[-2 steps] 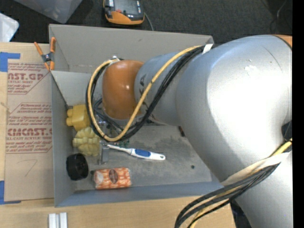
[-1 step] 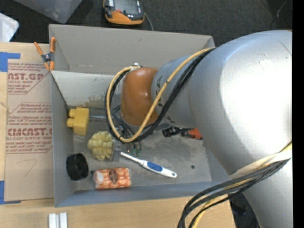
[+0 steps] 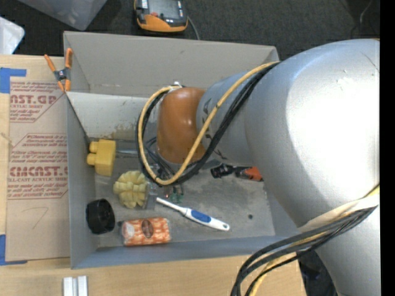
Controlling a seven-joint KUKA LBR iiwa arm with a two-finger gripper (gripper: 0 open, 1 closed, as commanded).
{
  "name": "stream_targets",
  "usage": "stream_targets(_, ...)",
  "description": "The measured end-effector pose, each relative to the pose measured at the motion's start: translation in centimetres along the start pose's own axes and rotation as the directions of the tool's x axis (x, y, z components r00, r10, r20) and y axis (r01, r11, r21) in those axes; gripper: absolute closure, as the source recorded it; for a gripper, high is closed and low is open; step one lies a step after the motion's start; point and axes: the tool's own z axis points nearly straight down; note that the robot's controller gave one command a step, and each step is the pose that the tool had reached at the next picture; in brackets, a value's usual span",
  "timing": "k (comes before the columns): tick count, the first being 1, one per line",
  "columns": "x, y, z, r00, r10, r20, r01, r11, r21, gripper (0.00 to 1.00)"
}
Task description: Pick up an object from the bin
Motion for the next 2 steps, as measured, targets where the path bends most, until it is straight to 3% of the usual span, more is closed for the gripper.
stream_targets(1,0.3,-0.1,-2.8,1.000,-0.001,-0.011,0.001,1.000,0.003,1.00)
stream_targets(2,0.1,0.0,-6.7,1.000,-0.001,-0.003,0.001,1.000,0.000,1.00)
